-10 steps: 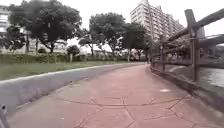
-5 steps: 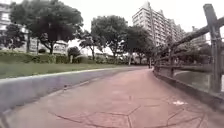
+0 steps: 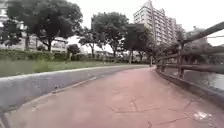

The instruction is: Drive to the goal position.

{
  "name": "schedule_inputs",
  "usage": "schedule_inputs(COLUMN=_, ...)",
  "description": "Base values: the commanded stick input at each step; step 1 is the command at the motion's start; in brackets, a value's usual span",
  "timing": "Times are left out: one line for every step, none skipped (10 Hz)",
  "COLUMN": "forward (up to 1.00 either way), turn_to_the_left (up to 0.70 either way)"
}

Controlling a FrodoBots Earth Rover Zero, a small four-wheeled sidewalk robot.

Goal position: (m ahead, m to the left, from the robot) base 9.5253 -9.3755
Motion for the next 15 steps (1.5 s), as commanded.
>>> schedule_inputs(forward=1.00, turn_to_the_left=0.00)
schedule_inputs(forward=1.00, turn_to_the_left=0.00)
schedule_inputs(forward=1.00, turn_to_the_left=0.00)
schedule_inputs(forward=1.00, turn_to_the_left=0.00)
schedule_inputs(forward=1.00, turn_to_the_left=-0.26)
schedule_inputs(forward=1.00, turn_to_the_left=-0.40)
schedule_inputs(forward=1.00, turn_to_the_left=-0.40)
schedule_inputs(forward=1.00, turn_to_the_left=-0.40)
schedule_inputs(forward=1.00, turn_to_the_left=-0.40)
schedule_inputs(forward=1.00, turn_to_the_left=-0.14)
schedule_inputs(forward=1.00, turn_to_the_left=0.00)
schedule_inputs(forward=1.00, turn_to_the_left=0.00)
schedule_inputs(forward=1.00, turn_to_the_left=0.00)
schedule_inputs(forward=1.00, turn_to_the_left=0.00)
schedule_inputs(forward=1.00, turn_to_the_left=0.00)
